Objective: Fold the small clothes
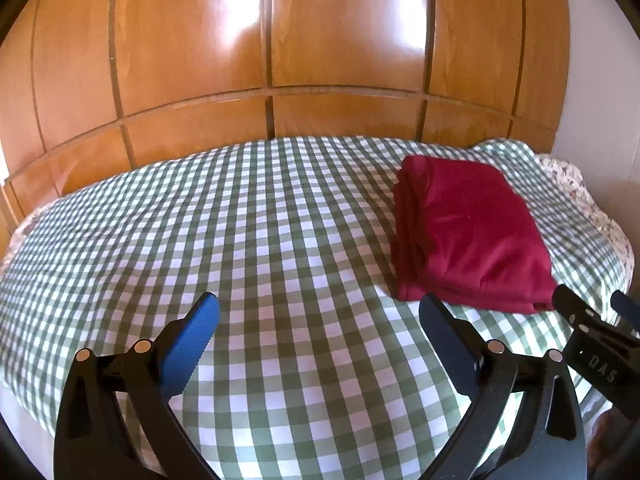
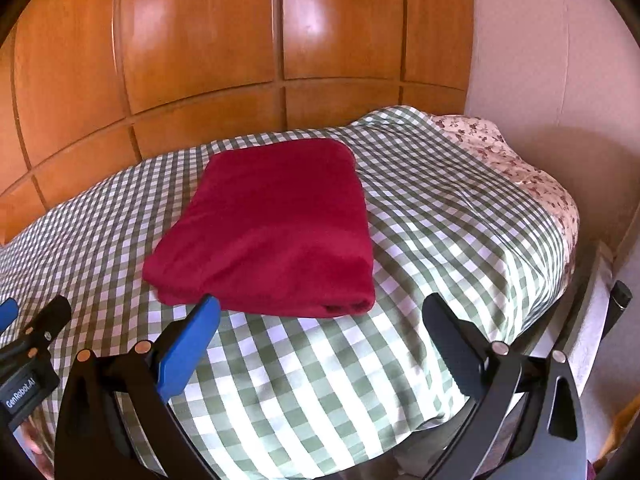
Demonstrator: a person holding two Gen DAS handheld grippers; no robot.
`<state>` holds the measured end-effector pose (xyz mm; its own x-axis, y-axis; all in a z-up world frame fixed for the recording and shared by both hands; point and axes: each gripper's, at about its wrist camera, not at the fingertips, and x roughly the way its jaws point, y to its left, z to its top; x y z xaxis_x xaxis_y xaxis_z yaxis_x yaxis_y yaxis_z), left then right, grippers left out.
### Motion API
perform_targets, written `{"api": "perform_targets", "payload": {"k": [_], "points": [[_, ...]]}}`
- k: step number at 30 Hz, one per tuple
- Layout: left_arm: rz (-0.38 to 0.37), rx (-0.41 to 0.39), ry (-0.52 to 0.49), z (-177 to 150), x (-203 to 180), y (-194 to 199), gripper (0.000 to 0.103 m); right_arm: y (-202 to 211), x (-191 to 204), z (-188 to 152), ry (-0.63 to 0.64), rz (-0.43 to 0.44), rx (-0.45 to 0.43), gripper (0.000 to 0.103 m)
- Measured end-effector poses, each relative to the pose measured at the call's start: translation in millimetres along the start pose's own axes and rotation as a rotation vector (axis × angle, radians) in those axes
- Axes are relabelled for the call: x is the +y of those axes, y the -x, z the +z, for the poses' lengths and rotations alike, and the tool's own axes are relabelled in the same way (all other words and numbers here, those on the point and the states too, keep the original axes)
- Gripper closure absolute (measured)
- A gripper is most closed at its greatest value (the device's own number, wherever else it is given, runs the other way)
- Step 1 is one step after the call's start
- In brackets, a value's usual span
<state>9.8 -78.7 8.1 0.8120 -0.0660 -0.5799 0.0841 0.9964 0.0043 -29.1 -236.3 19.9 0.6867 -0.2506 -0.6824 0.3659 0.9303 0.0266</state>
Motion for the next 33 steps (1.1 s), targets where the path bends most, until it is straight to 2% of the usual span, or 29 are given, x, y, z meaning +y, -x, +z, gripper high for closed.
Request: {"api": "perform_targets", "payload": {"k": [17,33], "points": [[0.006,-0.034,-0.020,-0.6,-1.5,8.7,0.004,6.6,-6.0,2.6,-0.044,0.011,-0.020,0.002],[0.009,-0.023,-0.027,-4.7,-2.8,9.5,0.004,7.6,-3.7,-0.1,-0.031,0.015,-0.027,0.002]]}}
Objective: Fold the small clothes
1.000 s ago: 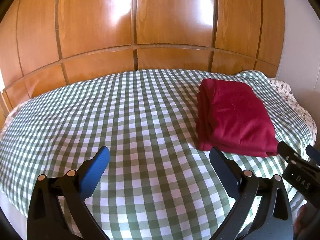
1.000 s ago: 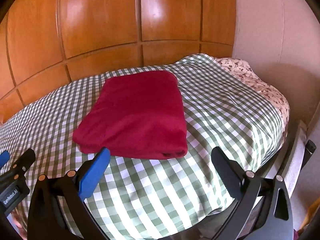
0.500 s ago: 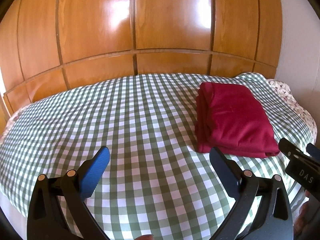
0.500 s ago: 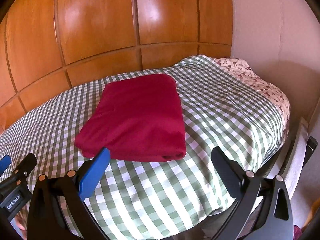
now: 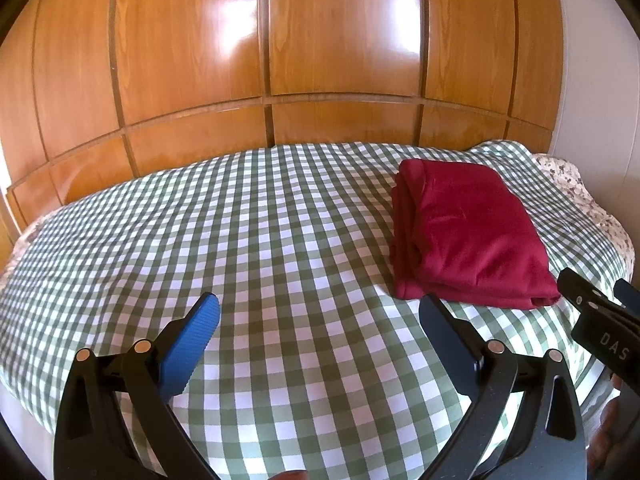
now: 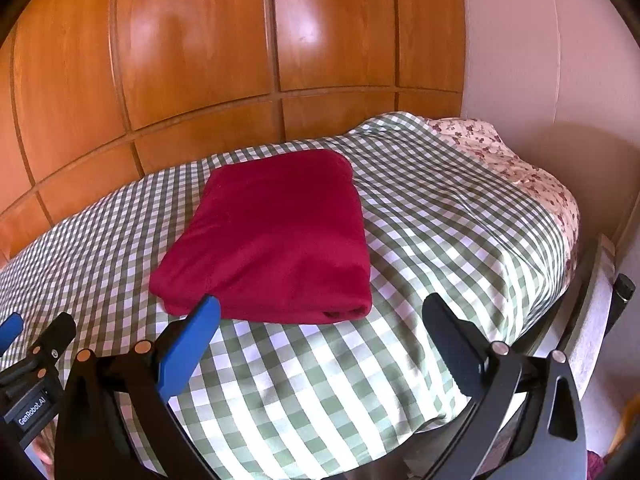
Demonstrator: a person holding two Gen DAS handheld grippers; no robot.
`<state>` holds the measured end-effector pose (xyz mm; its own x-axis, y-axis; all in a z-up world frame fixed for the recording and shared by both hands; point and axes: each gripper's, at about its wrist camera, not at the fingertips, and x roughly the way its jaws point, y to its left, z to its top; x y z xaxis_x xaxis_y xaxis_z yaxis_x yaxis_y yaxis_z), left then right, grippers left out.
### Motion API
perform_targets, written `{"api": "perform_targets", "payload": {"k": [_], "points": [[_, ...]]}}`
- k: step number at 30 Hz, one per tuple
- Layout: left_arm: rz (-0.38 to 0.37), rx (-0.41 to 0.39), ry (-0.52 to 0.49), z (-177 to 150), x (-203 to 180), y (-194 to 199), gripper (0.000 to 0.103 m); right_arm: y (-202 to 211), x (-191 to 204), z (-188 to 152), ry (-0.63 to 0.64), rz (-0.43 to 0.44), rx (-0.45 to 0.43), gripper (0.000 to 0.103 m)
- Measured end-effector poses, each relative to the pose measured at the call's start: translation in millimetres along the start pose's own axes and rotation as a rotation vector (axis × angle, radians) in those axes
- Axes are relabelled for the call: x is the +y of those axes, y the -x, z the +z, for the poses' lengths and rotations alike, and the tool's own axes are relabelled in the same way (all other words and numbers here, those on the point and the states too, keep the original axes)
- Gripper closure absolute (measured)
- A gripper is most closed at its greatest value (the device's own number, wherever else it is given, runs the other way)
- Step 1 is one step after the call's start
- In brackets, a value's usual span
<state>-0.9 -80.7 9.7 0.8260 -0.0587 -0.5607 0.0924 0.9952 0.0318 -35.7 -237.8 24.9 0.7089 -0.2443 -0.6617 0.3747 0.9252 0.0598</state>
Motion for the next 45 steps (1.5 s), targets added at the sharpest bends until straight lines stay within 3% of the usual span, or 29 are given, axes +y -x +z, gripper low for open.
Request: {"api": "perform_targets", "payload": {"k": [45], "points": [[-0.017,0.057,-0.009,-1,1,-18,0.004,-14,-10,-7,-0.028,0.008,0.023,0.002]]}}
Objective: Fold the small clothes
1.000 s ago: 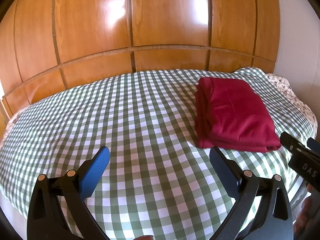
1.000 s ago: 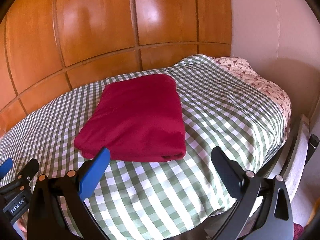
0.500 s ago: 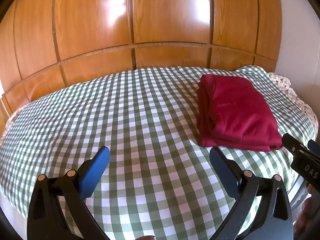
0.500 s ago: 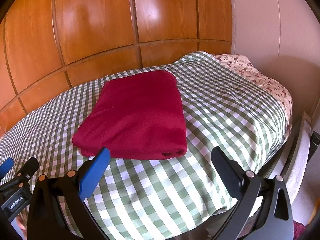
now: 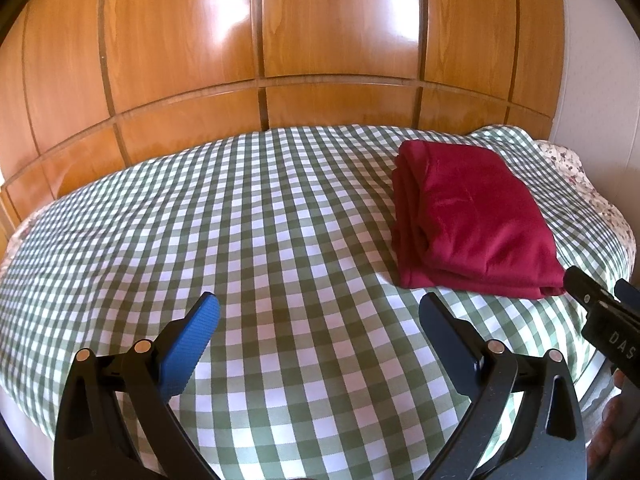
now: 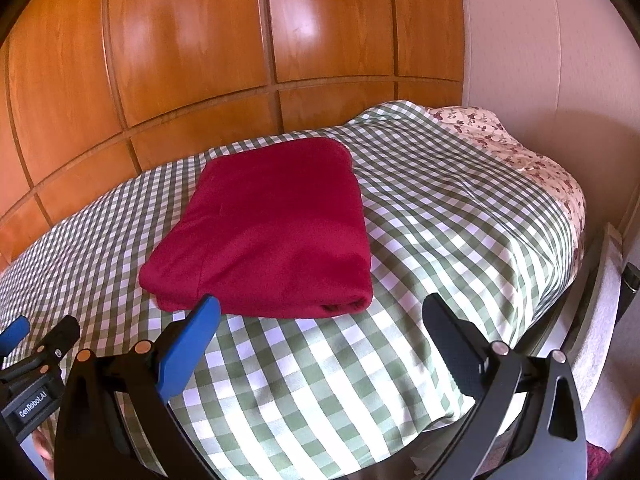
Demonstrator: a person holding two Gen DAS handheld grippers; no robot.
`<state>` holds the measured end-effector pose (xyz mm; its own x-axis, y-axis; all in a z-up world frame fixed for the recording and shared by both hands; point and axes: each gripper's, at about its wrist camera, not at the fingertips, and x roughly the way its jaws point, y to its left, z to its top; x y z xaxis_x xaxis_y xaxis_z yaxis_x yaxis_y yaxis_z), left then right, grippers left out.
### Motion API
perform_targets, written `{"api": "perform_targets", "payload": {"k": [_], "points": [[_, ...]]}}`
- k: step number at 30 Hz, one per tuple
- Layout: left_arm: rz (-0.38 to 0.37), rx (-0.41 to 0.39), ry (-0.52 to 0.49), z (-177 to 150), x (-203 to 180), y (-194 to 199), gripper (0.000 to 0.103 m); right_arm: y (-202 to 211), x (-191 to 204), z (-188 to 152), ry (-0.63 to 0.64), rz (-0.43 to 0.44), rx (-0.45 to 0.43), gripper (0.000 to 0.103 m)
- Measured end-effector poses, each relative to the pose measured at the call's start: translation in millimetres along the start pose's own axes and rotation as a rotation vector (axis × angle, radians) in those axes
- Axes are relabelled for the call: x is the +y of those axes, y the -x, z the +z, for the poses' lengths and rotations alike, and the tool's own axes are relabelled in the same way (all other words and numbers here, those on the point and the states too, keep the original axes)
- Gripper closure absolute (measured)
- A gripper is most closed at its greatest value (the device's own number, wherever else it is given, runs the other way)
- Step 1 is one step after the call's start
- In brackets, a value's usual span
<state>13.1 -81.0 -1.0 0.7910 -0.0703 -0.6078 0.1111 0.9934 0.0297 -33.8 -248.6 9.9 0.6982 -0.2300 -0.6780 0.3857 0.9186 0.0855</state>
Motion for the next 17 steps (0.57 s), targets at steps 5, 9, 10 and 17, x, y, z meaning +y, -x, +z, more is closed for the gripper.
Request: {"api": "perform_targets", "payload": {"k": [5,9,10,17], "points": [[0.003,0.007,0.001,2,1,-4,0.004,-5,-2,0,-0.003,-0.005,0.011,0.002],[0.008,0.026,0.011,3,3,-11,0.004,-10,-6,0,-0.014,-0.001,0.023,0.002],[-0.001,0.038,0.011,3,3,-15,0.004,-10,-6,0,-0.017,0.005,0.024,0.002],[-0.083,0.186,0.106,4,32,-54,0.004,-19,-43,31,-0.101,-0.014,0.003,0.002]]}}
